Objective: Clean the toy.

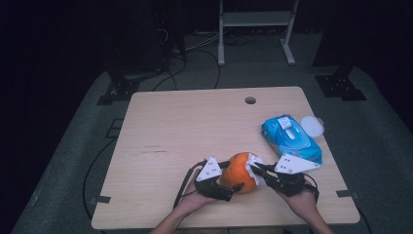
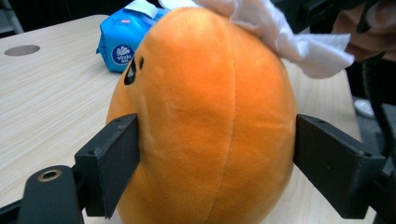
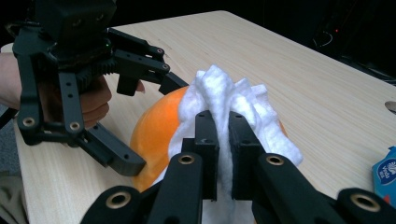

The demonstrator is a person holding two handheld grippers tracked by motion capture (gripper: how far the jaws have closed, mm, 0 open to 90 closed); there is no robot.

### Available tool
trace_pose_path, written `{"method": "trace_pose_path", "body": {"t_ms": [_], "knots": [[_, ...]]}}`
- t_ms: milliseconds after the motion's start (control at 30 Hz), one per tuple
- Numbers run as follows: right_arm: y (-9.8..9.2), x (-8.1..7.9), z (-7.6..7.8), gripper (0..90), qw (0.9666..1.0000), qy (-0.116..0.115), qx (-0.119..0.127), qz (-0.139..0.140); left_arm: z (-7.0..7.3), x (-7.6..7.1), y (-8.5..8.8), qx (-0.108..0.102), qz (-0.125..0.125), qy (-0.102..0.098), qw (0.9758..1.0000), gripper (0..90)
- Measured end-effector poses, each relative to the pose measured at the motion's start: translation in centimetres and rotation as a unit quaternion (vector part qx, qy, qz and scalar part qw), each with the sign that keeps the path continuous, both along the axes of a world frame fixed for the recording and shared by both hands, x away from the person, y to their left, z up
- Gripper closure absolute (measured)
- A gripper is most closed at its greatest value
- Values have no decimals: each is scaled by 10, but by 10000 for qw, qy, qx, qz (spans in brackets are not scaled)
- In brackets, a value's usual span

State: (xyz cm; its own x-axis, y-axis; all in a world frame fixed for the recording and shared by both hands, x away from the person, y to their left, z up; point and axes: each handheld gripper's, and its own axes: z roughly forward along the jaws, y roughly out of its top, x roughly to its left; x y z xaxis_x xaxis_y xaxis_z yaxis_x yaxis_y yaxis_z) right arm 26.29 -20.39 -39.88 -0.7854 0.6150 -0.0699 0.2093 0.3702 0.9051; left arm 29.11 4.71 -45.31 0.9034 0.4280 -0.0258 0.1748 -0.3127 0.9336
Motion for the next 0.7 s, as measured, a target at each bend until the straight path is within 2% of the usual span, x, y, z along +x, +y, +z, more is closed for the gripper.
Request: {"method": "trace_pose_path", "body": {"t_ms": [33, 100, 167, 300, 367, 467, 533, 600, 667, 700], "knots": [[0, 0, 0, 832, 10000, -14, -13, -12, 0, 0, -1, 32, 41, -39, 10000, 179], [1, 0, 0, 832, 10000, -17, -14, -45, 4, -4, -1, 100, 123, -183, 9997, 287], [1, 0, 2, 832, 10000, -17, 84, -44, 13, -6, 0, 185, 89, -272, 9994, 360], [1, -7, 12, 832, 9992, -155, 355, 65, 37, -10, 9, 323, -118, -359, 9988, 377], [0, -6, 13, 832, 9990, -104, 417, 96, 42, -11, 12, 390, -166, -318, 9986, 377], [0, 2, 3, 832, 9996, 87, 248, -37, 34, -7, 10, 562, -176, -117, 9982, 376], [-1, 6, -4, 832, 9988, 349, 337, -94, 29, -7, 7, 479, -139, -77, 9987, 361], [4, 1, 0, 832, 9990, 247, 351, -73, 28, -8, 2, 483, -152, -100, 9987, 345], [12, -3, 5, 832, 9986, 186, 465, 179, 25, -12, -4, 512, -224, -189, 9983, 340], [18, -6, 6, 831, 9990, 123, 352, 258, 23, -13, -7, 576, -274, -258, 9976, 340]]}}
